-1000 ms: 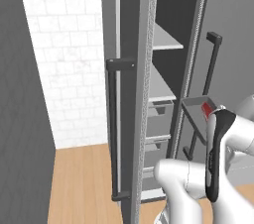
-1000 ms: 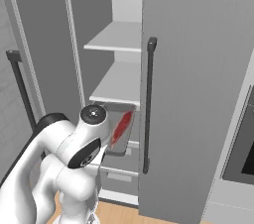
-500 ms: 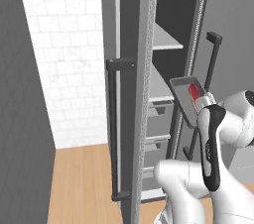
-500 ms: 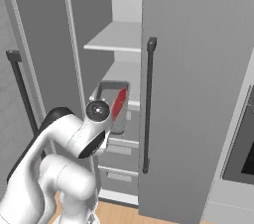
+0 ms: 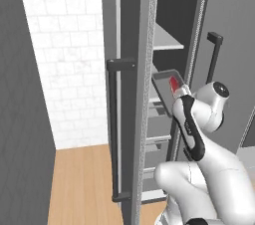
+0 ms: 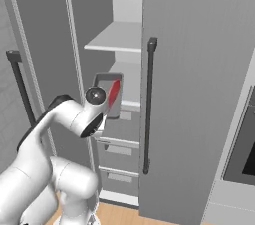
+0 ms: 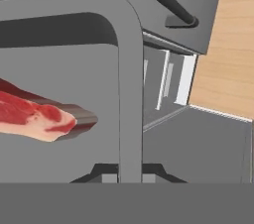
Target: Take the meat container that has the steak and place it on the second highest rack of the freezer. Then take the vegetable container that has the carrot and mushroom and place it on the highest rack of the freezer.
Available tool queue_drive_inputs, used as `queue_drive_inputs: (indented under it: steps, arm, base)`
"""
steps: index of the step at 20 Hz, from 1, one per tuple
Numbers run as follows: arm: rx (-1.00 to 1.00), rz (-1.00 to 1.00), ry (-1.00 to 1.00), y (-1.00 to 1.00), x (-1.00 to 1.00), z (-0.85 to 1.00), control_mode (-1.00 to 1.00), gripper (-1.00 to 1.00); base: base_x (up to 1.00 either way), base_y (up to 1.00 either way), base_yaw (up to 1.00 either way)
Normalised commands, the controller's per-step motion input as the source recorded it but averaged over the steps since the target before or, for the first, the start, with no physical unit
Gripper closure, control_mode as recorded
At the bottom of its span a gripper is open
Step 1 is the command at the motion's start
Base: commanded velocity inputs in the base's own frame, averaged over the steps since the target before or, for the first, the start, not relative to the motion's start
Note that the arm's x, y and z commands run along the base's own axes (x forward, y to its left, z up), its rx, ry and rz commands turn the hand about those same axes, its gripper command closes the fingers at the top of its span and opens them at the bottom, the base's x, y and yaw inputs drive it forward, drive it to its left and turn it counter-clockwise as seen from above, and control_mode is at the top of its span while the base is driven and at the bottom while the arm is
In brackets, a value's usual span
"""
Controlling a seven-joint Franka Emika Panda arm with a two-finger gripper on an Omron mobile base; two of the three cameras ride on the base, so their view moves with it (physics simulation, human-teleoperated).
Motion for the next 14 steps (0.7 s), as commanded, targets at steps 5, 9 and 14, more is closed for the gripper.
queue_drive_inputs:
  steps: [5, 9, 14]
  arm:
    - [0.01, 0.0, 0.22, 0.14, 0.67, 0.19, -1.0, 1.0]
    - [0.0, 0.0, 0.27, 0.02, 0.74, 0.0, -1.0, 1.0]
    - [0.0, 0.0, 0.06, 0.0, 0.38, -0.31, -1.0, 1.0]
  base:
    - [0.0, 0.0, 0.0]
    - [0.0, 0.0, 0.0]
    - [0.0, 0.0, 0.0]
